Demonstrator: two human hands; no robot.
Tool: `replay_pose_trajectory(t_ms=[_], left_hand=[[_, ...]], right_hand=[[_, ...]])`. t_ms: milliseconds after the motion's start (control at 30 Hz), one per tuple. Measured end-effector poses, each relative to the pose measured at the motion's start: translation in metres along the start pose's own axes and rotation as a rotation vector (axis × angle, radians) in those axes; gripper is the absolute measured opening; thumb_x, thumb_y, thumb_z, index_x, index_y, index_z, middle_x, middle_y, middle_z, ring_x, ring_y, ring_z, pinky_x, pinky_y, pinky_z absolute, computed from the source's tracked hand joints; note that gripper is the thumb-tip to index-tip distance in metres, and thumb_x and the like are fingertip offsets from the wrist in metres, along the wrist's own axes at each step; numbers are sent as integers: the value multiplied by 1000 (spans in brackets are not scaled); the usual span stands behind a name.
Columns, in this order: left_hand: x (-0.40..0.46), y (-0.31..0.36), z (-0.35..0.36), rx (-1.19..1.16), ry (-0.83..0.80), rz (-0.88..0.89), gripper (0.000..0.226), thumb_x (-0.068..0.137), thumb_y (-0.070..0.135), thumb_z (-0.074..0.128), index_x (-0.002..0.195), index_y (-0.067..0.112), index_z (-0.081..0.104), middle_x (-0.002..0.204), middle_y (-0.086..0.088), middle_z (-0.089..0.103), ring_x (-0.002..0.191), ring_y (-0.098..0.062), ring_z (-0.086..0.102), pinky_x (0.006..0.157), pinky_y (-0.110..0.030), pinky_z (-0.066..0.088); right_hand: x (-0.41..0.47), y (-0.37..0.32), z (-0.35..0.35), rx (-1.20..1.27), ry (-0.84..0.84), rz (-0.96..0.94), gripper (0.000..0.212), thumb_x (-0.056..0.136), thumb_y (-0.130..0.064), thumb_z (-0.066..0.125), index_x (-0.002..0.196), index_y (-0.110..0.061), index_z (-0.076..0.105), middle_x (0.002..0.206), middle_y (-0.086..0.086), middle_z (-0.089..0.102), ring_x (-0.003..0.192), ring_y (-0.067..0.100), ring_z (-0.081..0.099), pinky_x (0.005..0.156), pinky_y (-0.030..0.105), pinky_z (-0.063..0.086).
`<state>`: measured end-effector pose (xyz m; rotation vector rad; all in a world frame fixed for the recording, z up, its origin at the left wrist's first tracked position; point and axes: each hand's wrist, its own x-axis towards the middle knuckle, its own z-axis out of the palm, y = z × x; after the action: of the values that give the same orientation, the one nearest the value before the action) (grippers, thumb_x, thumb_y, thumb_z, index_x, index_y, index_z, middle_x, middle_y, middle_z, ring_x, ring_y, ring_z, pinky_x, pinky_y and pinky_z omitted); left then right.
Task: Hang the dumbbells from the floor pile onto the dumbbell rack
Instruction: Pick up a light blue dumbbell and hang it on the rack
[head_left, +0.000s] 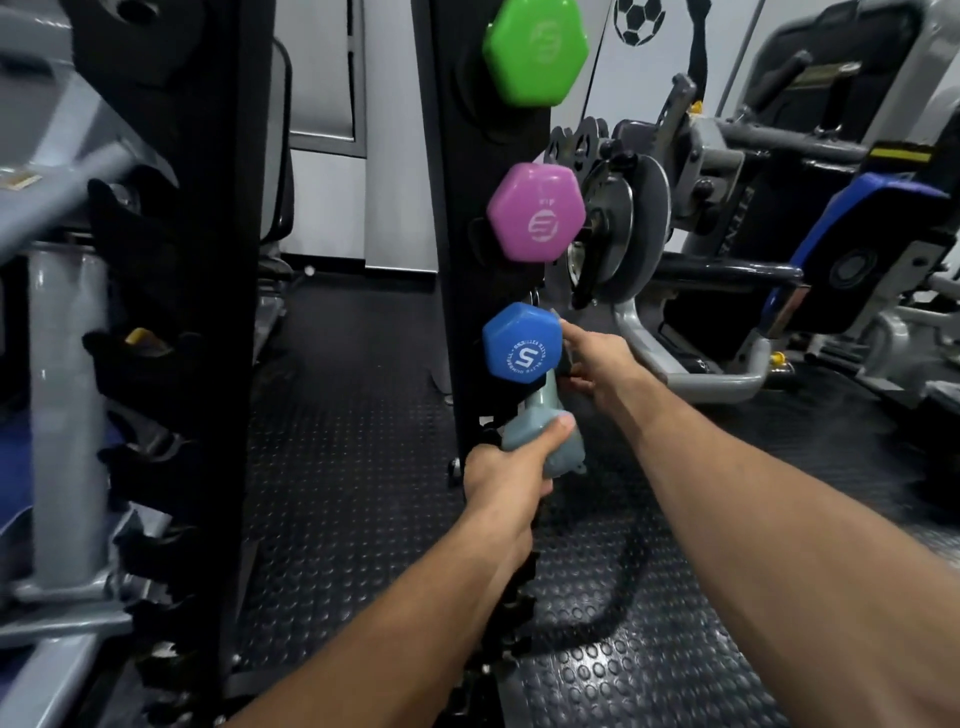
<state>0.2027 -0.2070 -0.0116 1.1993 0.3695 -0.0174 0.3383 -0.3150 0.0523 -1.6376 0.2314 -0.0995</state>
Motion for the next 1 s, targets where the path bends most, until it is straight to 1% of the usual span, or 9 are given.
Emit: replay_pose_trajectory(t_ms=[100,233,333,433,533,600,667,767,1000], left_hand=[[5,-3,-4,-62,3,-27,64,65,43,95,109,5,69,102,-5,78,90,-22,76,79,-35,64],[5,-2,-4,-176,-54,-70,59,70,39,92,112,5,69,108,-10,76,95,-23,76,84,-37,63],[6,3,2,-337,-97,-149,57,77,35,89,117,4,62,117,-14,71,102,-28,74,89,-40,62],[6,4,11,-530,-122,-178,58,82,34,84,124,0,62,123,-20,68,97,-30,74,94,-44,60],[1,-3,12,-643,-157,-173,53,88,36,78,123,0,62,123,-24,68,98,-31,75,99,-45,58],[-3,-9,4,-664,-191,-185,53,90,39,74,121,-3,63,119,-28,69,104,-35,74,101,-45,57],[-1,-15,-6,-673,-199,-196,56,91,41,72,123,-4,61,119,-31,67,108,-37,72,102,-46,55],[2,-22,-20,-637,-206,-197,52,91,39,71,124,-1,61,121,-31,68,111,-39,70,105,-48,53],[4,-20,-29,-410,-189,-144,49,91,46,70,113,4,62,116,-26,72,104,-33,74,99,-44,58]], right_hand=[[6,5,0,14,0,31,34,88,-26,74,112,-2,74,91,10,70,66,19,65,44,23,50],[9,6,-2,-26,-10,-11,19,94,-23,71,81,-9,69,74,11,55,37,10,44,35,16,34],[13,9,4,-40,-23,-17,13,93,-10,68,81,-10,69,72,10,61,42,11,49,38,18,40],[12,9,21,-13,-114,-5,25,95,0,57,71,-9,61,45,-3,59,40,8,53,48,20,42],[10,12,29,34,-125,28,37,100,-5,51,63,-11,51,36,-6,51,37,9,50,46,20,39],[11,18,26,84,-128,40,32,97,-13,56,66,-12,61,47,-2,59,47,13,56,49,22,43],[9,26,24,120,-128,35,21,91,-19,63,72,-15,71,63,2,65,62,19,58,63,30,46],[8,36,24,191,-80,35,25,93,-12,58,70,-17,64,53,-4,57,57,15,48,59,30,40],[0,38,22,175,-110,38,20,97,-17,58,78,-18,64,56,-9,66,61,10,58,61,27,48]])
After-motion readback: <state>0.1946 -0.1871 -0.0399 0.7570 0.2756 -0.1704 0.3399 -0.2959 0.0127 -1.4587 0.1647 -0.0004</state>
